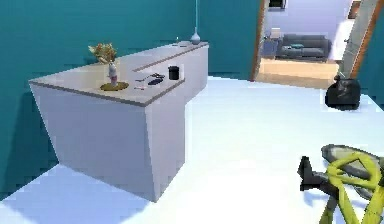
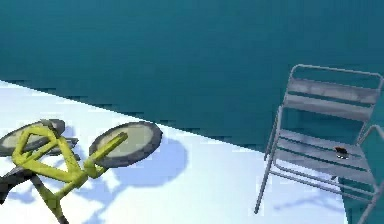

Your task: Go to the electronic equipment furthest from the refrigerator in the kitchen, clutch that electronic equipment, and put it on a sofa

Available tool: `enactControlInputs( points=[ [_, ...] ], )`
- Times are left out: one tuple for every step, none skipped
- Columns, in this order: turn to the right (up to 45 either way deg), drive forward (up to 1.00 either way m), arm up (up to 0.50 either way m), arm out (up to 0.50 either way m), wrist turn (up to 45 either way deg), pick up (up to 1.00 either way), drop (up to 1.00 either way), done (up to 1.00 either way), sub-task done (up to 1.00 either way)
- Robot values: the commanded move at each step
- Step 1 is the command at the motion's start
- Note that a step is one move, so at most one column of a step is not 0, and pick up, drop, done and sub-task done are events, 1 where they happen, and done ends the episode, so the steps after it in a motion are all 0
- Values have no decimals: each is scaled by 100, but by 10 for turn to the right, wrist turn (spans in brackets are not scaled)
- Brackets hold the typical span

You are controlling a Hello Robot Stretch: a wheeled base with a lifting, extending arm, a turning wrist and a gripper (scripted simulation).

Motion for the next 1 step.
enactControlInputs(
  points=[
    [0,5,0,0,0,0,0,0,0]
  ],
)
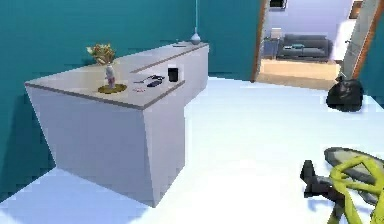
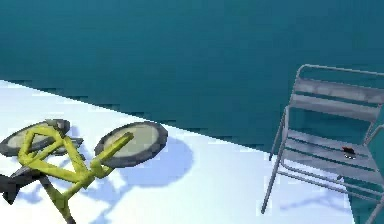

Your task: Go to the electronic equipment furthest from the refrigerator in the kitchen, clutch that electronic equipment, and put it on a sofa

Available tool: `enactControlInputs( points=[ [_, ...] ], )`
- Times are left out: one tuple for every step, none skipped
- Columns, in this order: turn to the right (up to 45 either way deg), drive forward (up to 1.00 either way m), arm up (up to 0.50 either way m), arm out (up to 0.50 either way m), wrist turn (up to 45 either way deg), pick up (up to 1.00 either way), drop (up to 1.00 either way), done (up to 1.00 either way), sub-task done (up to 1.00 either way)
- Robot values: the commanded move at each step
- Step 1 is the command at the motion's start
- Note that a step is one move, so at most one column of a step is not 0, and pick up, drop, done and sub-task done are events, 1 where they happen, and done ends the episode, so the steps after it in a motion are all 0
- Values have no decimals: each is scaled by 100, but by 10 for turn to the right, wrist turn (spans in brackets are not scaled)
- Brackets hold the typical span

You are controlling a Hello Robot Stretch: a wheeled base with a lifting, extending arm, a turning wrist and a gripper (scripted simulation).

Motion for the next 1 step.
enactControlInputs(
  points=[
    [-30,0,0,0,0,0,0,0,0]
  ],
)
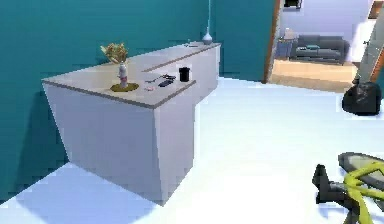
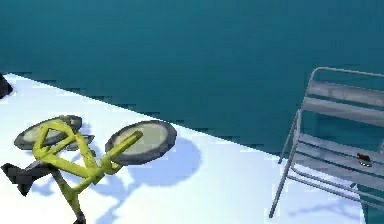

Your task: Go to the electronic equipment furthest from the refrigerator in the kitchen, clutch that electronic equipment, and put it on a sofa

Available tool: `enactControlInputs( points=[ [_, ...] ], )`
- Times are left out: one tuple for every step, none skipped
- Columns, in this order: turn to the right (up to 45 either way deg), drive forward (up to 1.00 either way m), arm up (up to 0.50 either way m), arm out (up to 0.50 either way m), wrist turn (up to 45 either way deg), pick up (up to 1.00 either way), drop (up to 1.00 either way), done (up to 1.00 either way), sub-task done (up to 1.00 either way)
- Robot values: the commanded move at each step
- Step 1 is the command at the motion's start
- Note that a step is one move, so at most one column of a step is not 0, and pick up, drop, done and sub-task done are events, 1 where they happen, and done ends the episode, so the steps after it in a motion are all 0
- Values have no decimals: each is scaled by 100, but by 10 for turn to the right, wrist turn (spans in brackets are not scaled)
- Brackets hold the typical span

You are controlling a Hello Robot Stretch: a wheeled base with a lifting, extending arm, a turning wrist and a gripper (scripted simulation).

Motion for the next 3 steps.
enactControlInputs(
  points=[
    [0,70,0,0,0,0,0,0,0],
    [-450,0,0,0,0,0,0,0,0],
    [-450,0,0,0,0,0,0,0,0]
  ],
)
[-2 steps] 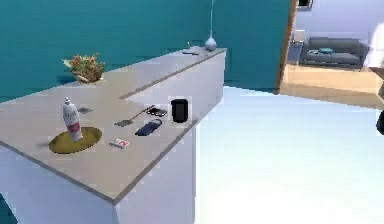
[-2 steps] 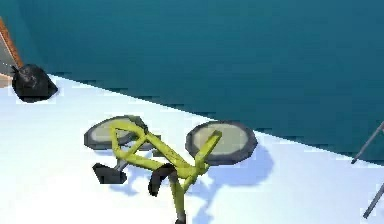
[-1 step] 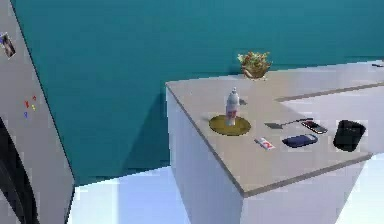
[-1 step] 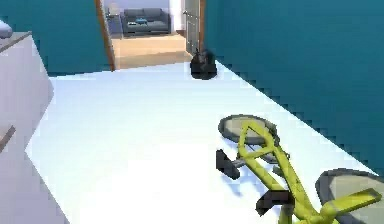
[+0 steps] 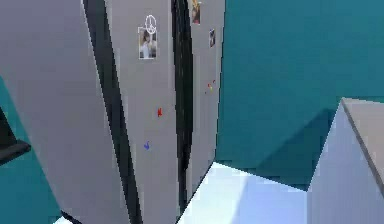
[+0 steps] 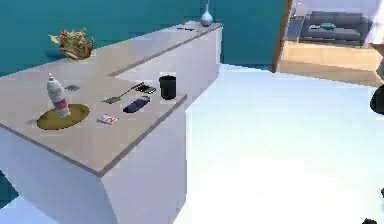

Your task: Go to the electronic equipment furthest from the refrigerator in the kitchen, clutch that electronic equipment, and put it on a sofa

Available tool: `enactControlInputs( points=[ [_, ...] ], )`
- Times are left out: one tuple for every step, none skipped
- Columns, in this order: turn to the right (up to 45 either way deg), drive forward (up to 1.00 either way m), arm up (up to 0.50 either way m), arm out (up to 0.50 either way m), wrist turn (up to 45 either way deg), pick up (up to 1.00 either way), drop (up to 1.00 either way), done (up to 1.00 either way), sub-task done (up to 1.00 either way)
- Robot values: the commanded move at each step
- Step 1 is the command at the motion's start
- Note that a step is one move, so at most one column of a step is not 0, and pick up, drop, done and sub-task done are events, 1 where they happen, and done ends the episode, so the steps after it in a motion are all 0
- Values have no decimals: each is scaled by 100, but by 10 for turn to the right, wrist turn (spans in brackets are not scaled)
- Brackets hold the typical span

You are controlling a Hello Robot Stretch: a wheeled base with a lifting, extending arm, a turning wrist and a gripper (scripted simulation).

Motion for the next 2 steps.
enactControlInputs(
  points=[
    [-450,0,0,0,0,0,0,0,0],
    [-450,0,0,0,0,0,0,0,0]
  ],
)
